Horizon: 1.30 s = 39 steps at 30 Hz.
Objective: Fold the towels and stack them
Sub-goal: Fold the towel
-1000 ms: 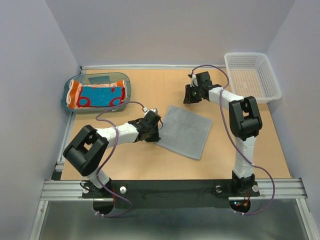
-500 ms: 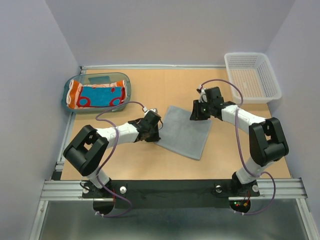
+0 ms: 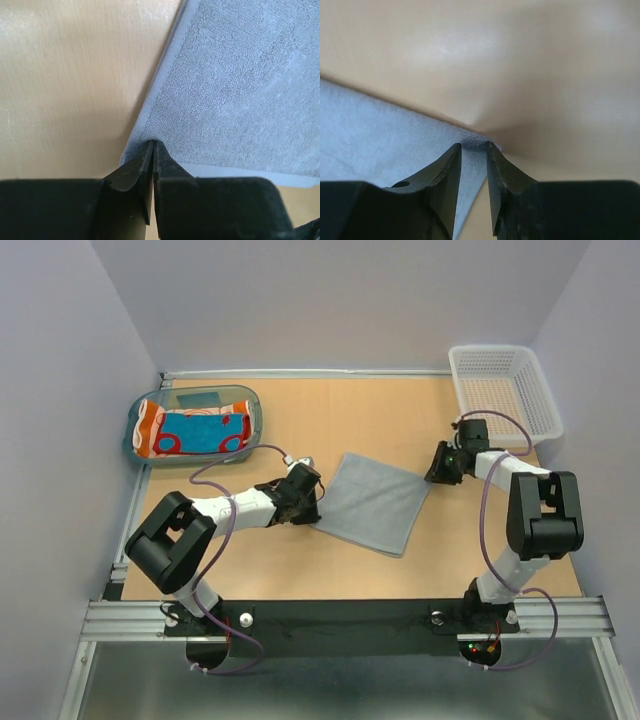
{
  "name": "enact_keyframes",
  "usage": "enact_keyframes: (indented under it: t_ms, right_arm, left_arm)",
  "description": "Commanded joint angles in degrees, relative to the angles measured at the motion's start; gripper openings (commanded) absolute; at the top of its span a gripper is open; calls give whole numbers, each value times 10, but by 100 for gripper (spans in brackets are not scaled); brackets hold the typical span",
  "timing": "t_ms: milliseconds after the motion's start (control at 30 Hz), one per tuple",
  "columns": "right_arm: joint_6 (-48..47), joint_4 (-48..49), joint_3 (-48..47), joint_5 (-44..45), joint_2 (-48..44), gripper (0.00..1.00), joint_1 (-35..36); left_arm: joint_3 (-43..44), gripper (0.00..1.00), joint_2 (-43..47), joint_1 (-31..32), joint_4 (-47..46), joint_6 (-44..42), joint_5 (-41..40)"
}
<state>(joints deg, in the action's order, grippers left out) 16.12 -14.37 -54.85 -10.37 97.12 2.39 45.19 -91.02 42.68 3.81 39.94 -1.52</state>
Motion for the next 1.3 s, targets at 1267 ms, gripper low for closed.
enact_keyframes:
  t_ms: [1267]
  right_arm:
    - [-49, 60, -379, -144, 315, 34, 218]
  left_arm:
    - [-63, 14, -17, 4, 97, -3, 38]
